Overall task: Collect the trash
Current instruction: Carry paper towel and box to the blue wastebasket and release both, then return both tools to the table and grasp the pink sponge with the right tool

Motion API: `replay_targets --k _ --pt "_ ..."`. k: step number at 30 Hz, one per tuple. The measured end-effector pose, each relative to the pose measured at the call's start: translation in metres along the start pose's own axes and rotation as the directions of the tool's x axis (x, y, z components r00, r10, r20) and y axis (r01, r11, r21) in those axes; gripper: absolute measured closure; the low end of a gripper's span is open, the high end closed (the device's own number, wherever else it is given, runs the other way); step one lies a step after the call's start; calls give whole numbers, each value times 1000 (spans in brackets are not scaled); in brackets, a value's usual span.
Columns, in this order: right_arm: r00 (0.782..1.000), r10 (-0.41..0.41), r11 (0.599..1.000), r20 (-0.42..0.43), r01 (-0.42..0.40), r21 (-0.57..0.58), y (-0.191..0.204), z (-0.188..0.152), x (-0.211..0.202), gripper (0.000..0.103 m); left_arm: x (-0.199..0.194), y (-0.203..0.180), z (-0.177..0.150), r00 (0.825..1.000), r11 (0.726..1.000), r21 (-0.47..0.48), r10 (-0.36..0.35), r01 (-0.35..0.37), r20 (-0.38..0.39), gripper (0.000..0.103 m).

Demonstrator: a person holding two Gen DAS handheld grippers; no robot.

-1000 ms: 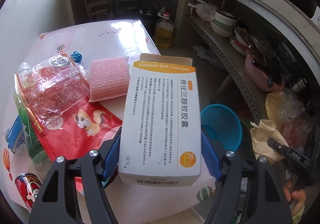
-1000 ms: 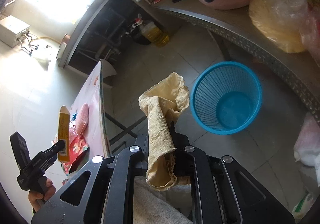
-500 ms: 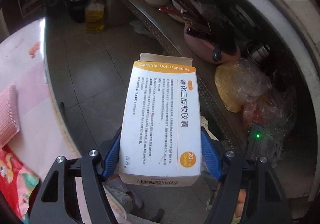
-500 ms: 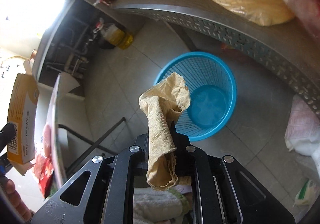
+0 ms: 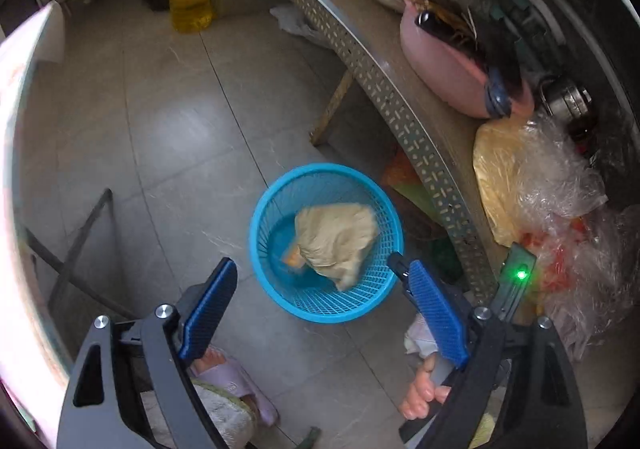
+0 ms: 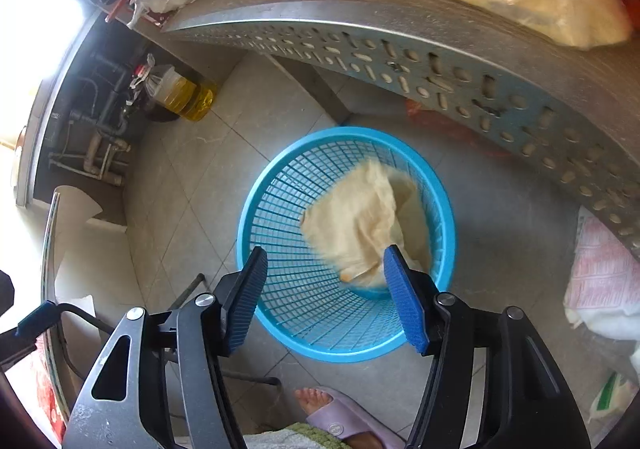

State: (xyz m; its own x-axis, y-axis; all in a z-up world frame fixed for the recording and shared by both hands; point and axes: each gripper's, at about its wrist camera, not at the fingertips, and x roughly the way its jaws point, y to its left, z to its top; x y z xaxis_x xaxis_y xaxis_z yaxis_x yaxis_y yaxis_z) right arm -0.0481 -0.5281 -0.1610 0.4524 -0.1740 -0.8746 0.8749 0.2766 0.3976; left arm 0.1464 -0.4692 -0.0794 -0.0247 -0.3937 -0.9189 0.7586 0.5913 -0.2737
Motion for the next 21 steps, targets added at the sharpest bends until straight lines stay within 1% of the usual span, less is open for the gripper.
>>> replay_targets --k 6,9,11,14,16,18,20,21 --pt "1000 -14 999 25 15 -44 3 -16 -18 43 -41 6 -14 996 1000 18 -8 6 91 17" --pt "999 -13 997 42 16 -81 10 -25 -32 43 -66 8 -24 989 999 44 -15 9 148 17" --pt "999 -8 993 48 14 -116 21 -29 -41 40 -84 9 -33 982 998 64 -26 14 185 16" --pt "997 -10 982 77 24 -188 40 -39 -58 34 -110 13 -50 969 996 86 -37 16 244 16" --pt "994 -11 972 105 36 -234 53 -45 -70 27 -124 18 -61 961 996 94 -35 10 273 16" --pt "991 -10 960 134 47 -276 64 -48 -84 20 -137 22 -73 956 996 92 -20 -7 294 13" --pt "986 -22 947 167 74 -313 75 -50 -95 17 -148 27 -85 949 995 90 7 -37 314 11" --pt "982 -28 939 185 89 -332 81 -51 -101 14 -154 30 -89 946 995 88 23 -54 323 9"
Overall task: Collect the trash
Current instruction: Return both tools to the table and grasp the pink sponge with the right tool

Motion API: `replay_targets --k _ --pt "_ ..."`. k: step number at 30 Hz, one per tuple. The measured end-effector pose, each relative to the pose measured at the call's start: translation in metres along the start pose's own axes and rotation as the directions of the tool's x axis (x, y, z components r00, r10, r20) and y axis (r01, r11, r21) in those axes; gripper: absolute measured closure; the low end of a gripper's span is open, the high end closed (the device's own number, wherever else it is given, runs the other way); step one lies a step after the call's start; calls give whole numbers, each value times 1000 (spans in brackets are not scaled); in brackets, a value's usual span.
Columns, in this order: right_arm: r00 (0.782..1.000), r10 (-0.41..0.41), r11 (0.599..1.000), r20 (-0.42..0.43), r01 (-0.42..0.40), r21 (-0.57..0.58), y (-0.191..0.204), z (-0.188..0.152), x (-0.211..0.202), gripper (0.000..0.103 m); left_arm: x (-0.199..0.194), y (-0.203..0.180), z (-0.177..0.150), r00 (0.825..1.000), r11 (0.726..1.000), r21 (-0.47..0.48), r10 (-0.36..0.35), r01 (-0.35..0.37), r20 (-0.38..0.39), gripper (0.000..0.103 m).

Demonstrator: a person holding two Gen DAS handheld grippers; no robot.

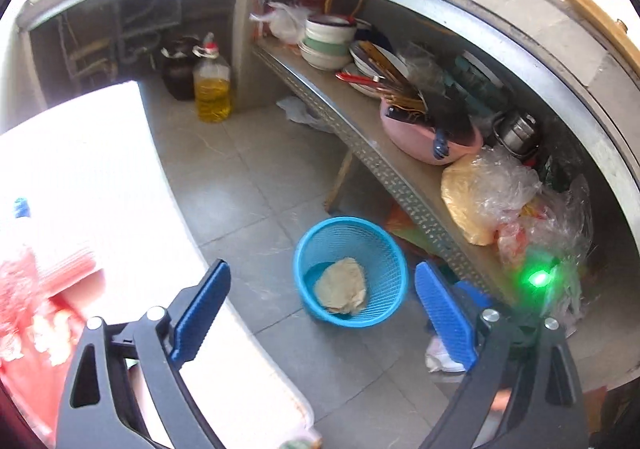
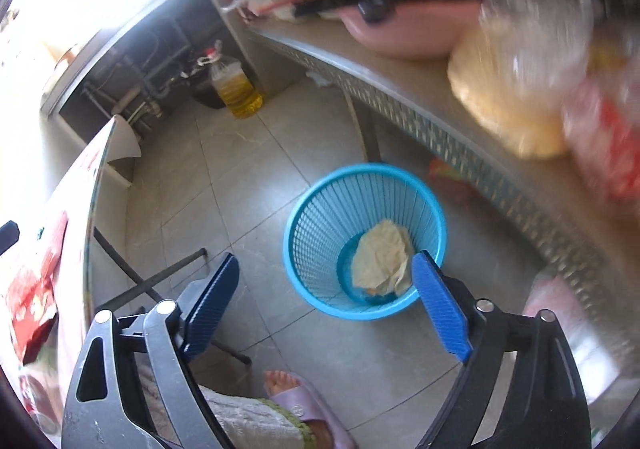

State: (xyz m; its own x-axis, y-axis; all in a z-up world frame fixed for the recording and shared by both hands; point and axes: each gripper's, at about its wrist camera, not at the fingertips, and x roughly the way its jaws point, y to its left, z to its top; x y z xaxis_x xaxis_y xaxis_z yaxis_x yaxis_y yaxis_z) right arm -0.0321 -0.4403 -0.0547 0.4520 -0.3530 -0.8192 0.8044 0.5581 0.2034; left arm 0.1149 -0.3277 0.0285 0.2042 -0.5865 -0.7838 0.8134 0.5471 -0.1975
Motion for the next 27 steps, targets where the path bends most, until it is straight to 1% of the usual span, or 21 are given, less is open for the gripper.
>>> replay_targets --k 2,4,8,10,12,14,17,19,22,25,27 --pt "999 -20 999 27 21 -35 9 3 -11 10 -13 6 -7 999 999 -5 33 -33 16 6" --pt "997 -44 997 62 47 -58 19 5 -21 8 -27 16 -14 999 999 -30 43 -42 29 6" --pt "984 -126 983 128 141 -117 40 12 -38 8 -46 41 -24 999 993 -114 11 -7 36 6" --pt "975 -152 974 159 175 -144 49 15 -46 8 -55 54 -29 999 989 -149 -7 14 48 6" --pt "970 -158 965 183 191 -179 59 17 -54 8 -65 66 -35 998 987 -163 -5 15 62 6" --pt "967 -145 957 210 191 -218 65 19 -60 8 -76 75 -40 996 985 -174 -1 16 84 6" --pt "955 -133 942 265 205 -267 78 19 -71 8 -93 85 -49 992 982 -188 23 1 124 6" --pt "953 -86 937 289 176 -301 86 20 -79 8 -107 95 -57 987 981 -196 38 -7 155 6" --pt "956 30 935 292 77 -346 99 24 -83 8 -125 111 -70 981 979 -202 44 -5 188 6" --pt "962 148 918 230 -47 -395 119 30 -83 8 -140 123 -81 973 978 -205 90 -46 211 6" --pt "961 231 897 151 -150 -417 135 36 -77 8 -149 130 -87 966 973 -209 145 -99 216 6"
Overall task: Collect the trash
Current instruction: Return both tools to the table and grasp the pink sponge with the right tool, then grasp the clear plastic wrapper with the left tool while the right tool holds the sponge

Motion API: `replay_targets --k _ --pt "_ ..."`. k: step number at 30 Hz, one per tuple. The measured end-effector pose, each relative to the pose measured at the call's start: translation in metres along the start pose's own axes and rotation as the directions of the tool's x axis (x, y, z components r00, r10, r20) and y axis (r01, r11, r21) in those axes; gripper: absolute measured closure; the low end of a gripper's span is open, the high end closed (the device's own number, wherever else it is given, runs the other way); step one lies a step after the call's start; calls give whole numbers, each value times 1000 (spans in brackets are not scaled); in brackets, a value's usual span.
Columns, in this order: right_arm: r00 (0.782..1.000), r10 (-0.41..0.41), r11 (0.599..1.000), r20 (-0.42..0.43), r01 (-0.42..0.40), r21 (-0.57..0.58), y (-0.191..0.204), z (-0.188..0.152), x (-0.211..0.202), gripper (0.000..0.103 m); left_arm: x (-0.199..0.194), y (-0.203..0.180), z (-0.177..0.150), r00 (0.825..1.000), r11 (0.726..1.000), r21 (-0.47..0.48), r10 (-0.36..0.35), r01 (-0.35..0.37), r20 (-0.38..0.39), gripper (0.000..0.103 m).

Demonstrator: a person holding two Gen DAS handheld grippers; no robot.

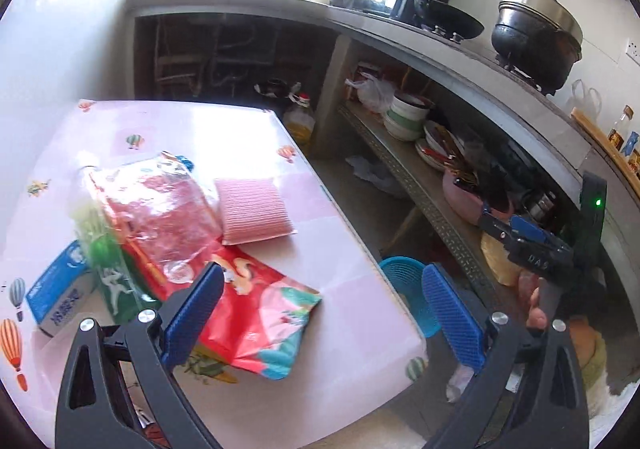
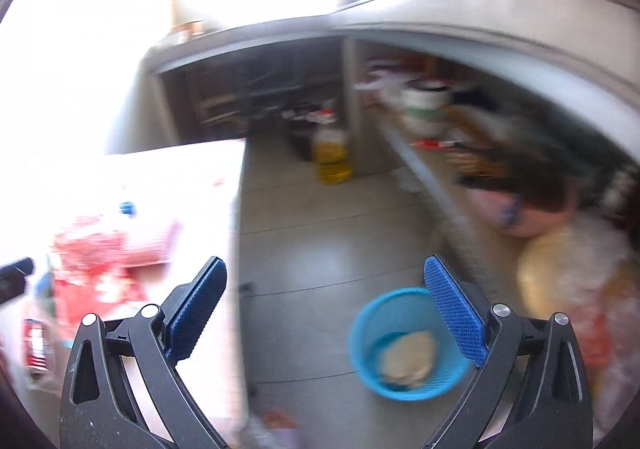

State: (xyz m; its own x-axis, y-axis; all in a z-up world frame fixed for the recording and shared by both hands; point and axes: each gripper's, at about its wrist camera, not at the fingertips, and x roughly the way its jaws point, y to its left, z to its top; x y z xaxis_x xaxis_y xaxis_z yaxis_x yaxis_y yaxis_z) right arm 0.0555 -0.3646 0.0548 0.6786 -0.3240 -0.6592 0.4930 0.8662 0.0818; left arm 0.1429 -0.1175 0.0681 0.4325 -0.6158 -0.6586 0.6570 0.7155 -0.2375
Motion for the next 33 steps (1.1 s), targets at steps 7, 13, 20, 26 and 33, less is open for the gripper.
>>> replay_targets --k 7,13,20,26,33 --pt "892 393 920 -223 -380 102 48 34 70 8 -11 25 -10 992 992 -17 124 -125 -17 6" --pt "827 427 899 -366 -433 71 121 52 130 8 -22 52 -14 981 980 -50 194 -193 0 6" --pt "828 288 922 -482 -375 -93 186 38 184 8 -36 79 -14 976 971 -108 217 -214 17 14" --pt "829 217 923 -516 -347 -169 206 25 205 8 -34 99 -16 979 966 -166 202 -200 -6 28" --pt "824 226 926 -520 -347 -147 196 19 208 25 -35 111 -11 984 963 -202 176 -177 -22 43"
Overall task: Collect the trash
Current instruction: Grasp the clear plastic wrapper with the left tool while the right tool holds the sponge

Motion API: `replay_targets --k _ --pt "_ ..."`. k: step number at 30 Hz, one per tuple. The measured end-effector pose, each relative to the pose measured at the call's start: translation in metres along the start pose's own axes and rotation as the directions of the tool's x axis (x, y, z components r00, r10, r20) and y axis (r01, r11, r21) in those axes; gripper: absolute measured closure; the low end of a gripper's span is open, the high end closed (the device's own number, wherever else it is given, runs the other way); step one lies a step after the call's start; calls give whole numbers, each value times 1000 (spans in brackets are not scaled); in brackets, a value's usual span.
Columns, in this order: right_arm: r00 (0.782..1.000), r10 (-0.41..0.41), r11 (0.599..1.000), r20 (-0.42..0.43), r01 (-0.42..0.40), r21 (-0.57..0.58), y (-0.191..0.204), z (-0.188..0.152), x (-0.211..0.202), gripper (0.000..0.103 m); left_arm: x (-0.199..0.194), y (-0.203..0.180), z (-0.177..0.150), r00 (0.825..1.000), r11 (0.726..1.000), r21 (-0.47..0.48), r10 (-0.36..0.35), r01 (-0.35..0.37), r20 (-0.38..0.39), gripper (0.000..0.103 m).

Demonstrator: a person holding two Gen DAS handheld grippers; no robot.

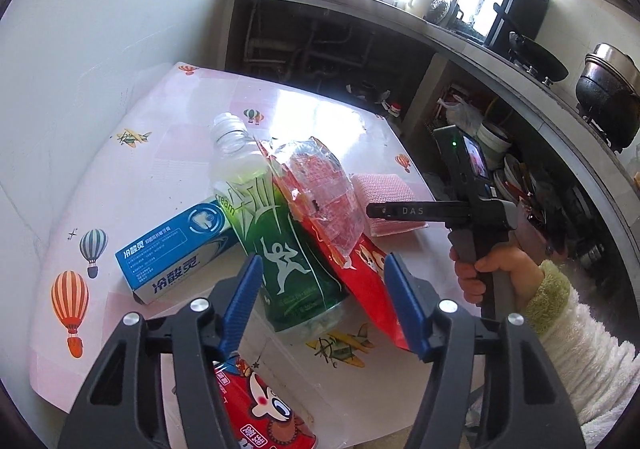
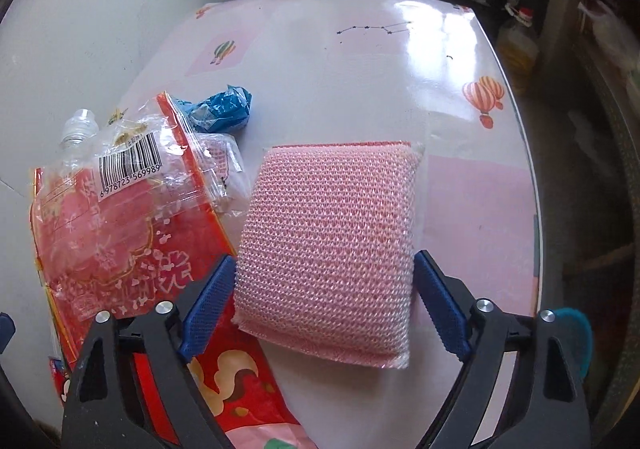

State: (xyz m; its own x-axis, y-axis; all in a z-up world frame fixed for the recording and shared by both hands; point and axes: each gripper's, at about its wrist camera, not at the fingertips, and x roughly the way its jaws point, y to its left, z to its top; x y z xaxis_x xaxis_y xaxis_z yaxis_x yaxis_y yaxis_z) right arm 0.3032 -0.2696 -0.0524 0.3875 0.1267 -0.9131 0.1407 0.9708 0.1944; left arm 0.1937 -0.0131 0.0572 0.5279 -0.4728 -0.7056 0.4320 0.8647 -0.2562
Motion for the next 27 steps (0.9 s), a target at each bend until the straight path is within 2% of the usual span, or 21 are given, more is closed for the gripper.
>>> replay_targets --k 8,11,16,20,22,25,27 --pt "1000 17 999 20 -18 41 -13 -17 -16 27 16 3 25 999 1000 11 -27 27 -34 51" --pt "999 37 997 28 -39 70 -17 -28 -23 28 33 12 37 995 998 -40 -55 52 -83 56" --pt "998 43 995 45 -47 91 -17 -45 -31 28 59 28 60 986 990 -115 -91 75 -137 57" --pt "998 18 997 62 -23 68 -13 -50 -32 28 79 38 74 984 990 -139 -59 35 -170 59" --pt "998 18 997 67 -23 71 -11 -51 -32 28 85 40 80 983 988 -144 -73 49 -170 61" --pt "997 29 996 68 -34 81 -13 -50 -31 28 91 39 87 984 992 -125 -37 14 -176 62" --pt "997 34 995 69 -40 86 -13 -50 -31 28 94 37 88 982 992 -125 -34 12 -183 68"
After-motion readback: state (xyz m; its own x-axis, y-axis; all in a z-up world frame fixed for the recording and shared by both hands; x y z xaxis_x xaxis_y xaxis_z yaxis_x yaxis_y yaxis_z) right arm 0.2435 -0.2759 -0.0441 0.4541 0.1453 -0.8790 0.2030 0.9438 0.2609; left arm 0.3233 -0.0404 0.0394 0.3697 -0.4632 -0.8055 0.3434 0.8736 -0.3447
